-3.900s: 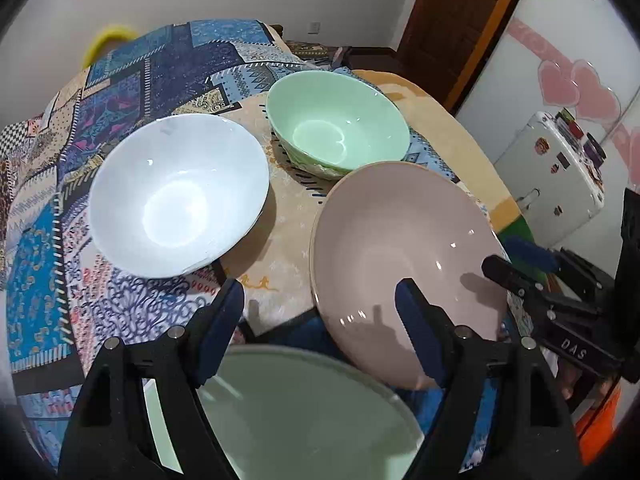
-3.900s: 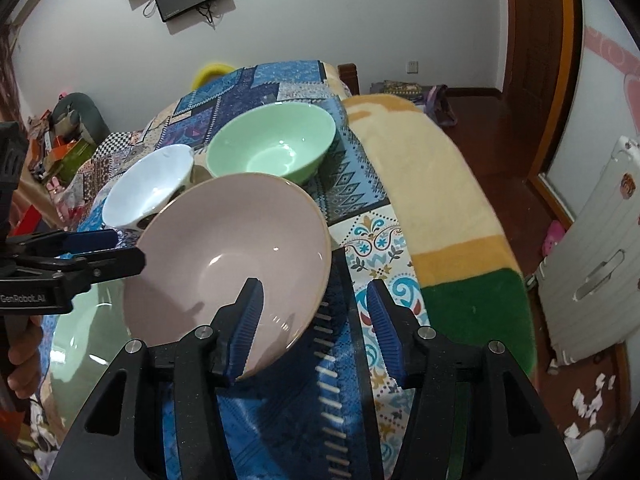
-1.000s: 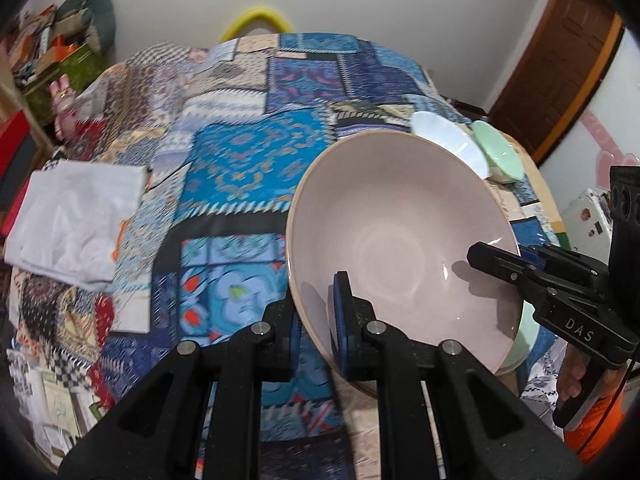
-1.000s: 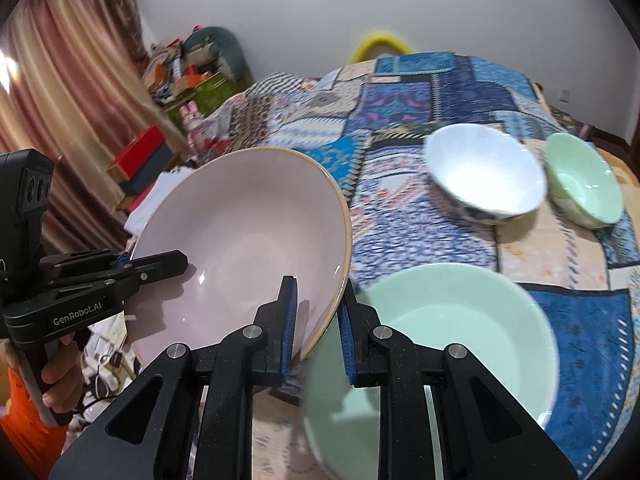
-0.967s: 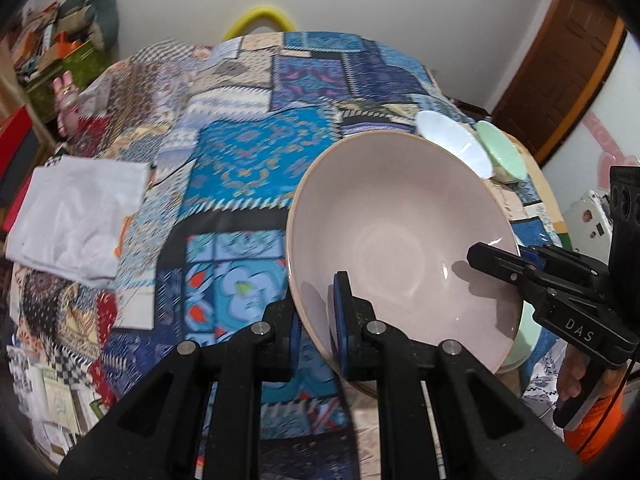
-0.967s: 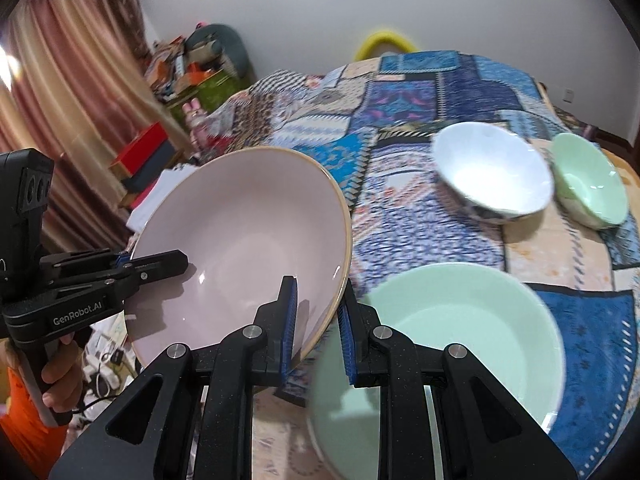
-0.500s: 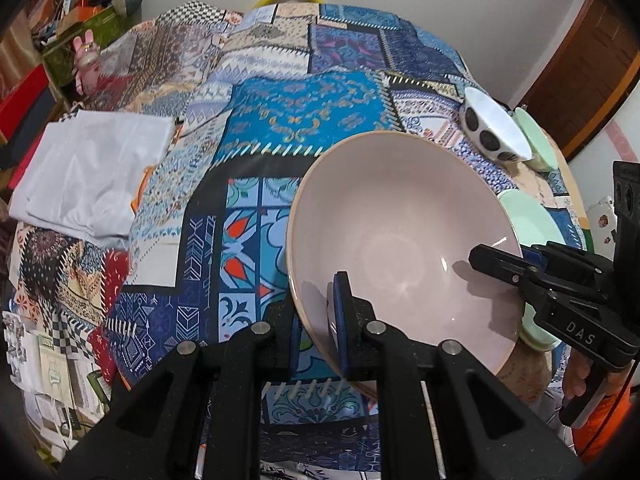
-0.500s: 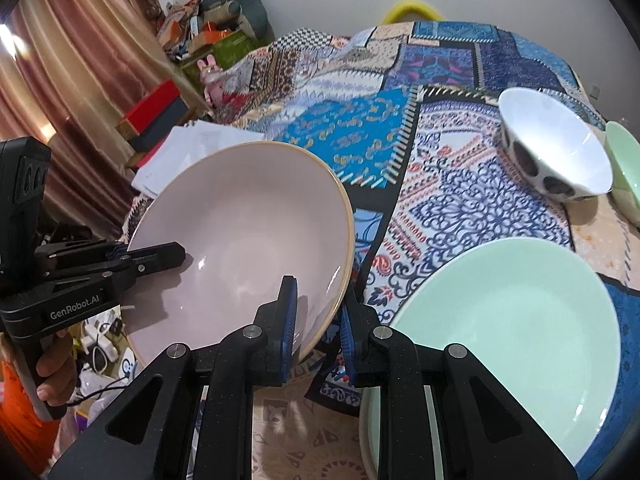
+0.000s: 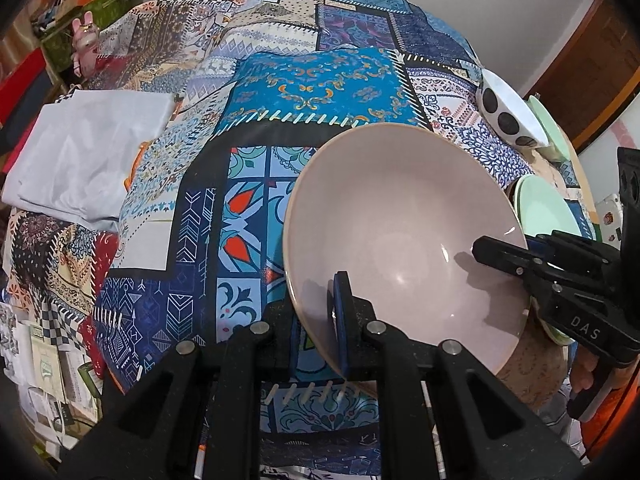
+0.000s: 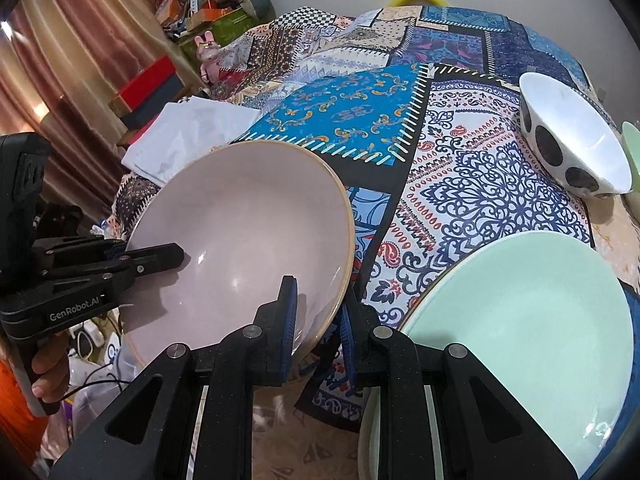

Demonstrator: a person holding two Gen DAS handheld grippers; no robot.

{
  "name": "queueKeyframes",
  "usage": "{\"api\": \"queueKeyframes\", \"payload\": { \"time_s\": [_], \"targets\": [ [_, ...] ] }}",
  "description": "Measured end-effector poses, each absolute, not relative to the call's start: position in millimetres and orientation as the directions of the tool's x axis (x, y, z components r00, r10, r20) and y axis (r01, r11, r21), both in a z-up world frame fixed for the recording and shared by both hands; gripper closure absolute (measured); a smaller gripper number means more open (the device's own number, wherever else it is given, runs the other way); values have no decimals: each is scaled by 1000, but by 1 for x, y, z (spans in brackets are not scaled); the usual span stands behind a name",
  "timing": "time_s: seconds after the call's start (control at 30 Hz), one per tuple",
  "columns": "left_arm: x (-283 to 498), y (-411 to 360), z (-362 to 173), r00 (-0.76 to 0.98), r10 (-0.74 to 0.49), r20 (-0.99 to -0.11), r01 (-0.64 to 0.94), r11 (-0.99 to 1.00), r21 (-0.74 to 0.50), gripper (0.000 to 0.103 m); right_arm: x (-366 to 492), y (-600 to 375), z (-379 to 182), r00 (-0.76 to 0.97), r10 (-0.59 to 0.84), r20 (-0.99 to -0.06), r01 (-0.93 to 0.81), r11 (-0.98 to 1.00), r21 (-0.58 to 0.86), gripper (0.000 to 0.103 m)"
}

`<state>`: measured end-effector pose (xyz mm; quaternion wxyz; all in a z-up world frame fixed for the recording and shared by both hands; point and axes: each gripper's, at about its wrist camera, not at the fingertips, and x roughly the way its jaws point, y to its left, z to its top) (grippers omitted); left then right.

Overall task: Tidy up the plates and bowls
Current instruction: 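Lift the pale pink bowl and lower it beside the plate stack, then open both tools and release the pale pink bowl, then move both tools to the white spotted bowl and grip its rim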

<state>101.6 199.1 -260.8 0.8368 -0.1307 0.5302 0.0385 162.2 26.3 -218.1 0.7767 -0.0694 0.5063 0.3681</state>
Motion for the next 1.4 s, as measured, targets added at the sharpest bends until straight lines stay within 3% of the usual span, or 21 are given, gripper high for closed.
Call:
{"api": "queueKeyframes", "payload": {
  "time_s": [0.33, 0.53, 0.67, 0.87, 0.93, 1.1, 1.23, 1.4],
  "targets": [
    [100, 192, -256, 425, -12, -905, -209, 972, -111, 83, 159, 24, -213, 223, 501, -836, -646, 718, 258, 82],
    [93, 189, -237, 456, 41, -889, -208, 976, -62, 62, 161, 9, -200, 246, 521, -817, -633, 725, 272, 80],
    [90, 184, -220, 487, 67, -871, -200, 979, -36, 57, 161, -2, -189, 270, 535, -801, -627, 729, 275, 77],
    [93, 175, -188, 540, 59, -839, -193, 980, -55, 39, 160, -21, -171, 311, 547, -777, -616, 739, 274, 66],
    [96, 170, -180, 551, 50, -833, -186, 980, -64, 36, 160, -31, -162, 330, 548, -769, -609, 746, 269, 57],
    [109, 150, -160, 586, 38, -809, -151, 987, -63, 29, 163, -58, -143, 404, 529, -747, -593, 772, 227, 51],
    [125, 132, -145, 615, 20, -788, -119, 991, -68, 21, 172, -84, -130, 456, 513, -727, -561, 800, 213, 40],
    [150, 110, -132, 636, 5, -771, -81, 995, -60, 16, 185, -109, -122, 508, 491, -707, -523, 829, 200, 38]
  ]
}}
